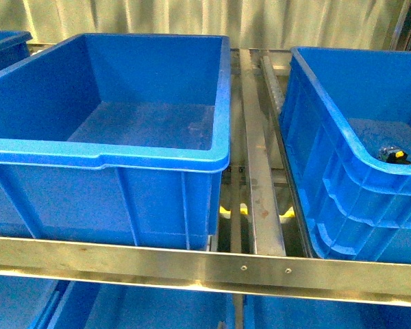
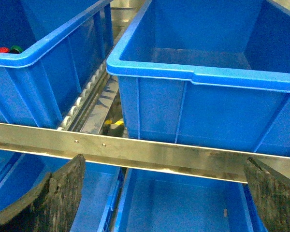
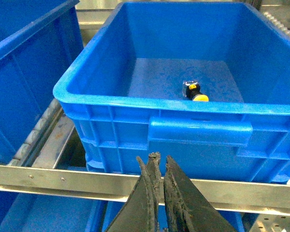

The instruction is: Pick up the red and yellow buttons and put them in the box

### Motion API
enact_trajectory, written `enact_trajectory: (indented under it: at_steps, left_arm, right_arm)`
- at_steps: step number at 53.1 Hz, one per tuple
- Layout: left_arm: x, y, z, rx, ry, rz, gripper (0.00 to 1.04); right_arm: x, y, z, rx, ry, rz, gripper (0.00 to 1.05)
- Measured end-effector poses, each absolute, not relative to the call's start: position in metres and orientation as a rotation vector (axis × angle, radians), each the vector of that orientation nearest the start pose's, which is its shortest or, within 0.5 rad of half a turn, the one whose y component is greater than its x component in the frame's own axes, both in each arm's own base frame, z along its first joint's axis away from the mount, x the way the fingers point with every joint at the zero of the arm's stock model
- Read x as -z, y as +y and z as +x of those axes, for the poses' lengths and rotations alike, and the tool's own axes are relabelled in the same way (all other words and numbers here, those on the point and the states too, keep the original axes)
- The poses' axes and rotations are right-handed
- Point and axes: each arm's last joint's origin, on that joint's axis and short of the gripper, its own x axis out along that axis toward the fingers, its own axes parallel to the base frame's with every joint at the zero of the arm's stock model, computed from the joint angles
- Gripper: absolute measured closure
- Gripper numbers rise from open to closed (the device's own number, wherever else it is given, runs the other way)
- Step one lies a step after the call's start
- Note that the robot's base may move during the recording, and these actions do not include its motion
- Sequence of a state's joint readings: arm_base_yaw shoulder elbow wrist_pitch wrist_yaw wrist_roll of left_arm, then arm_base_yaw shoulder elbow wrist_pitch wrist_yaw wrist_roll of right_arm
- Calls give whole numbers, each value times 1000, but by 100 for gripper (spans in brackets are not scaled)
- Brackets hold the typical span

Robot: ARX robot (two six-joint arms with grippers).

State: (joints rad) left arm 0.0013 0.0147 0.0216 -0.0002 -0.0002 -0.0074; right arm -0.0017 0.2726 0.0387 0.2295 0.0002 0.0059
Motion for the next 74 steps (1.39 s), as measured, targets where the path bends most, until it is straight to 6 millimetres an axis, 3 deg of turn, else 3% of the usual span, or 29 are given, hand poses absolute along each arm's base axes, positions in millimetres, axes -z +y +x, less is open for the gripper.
enact_trajectory:
  at_steps: [40, 49, 60, 68, 74]
  left_arm:
    - [-170, 0, 97, -2, -7, -7, 8]
    - [-170, 0, 97, -2, -7, -7, 8]
    - [-170, 0, 97, -2, -7, -7, 8]
    - [-170, 0, 97, -2, -7, -7, 8]
    - [-170, 0, 97, 1, -7, -7, 8]
  right_arm:
    - [-173, 0, 96, 1, -23, 6, 101]
    - [-173, 0, 96, 1, -25, 5, 76]
    - [-173, 0, 96, 1, -25, 5, 31]
    - [-173, 0, 96, 1, -25, 5, 6]
    - [-173, 0, 96, 5, -24, 6, 6]
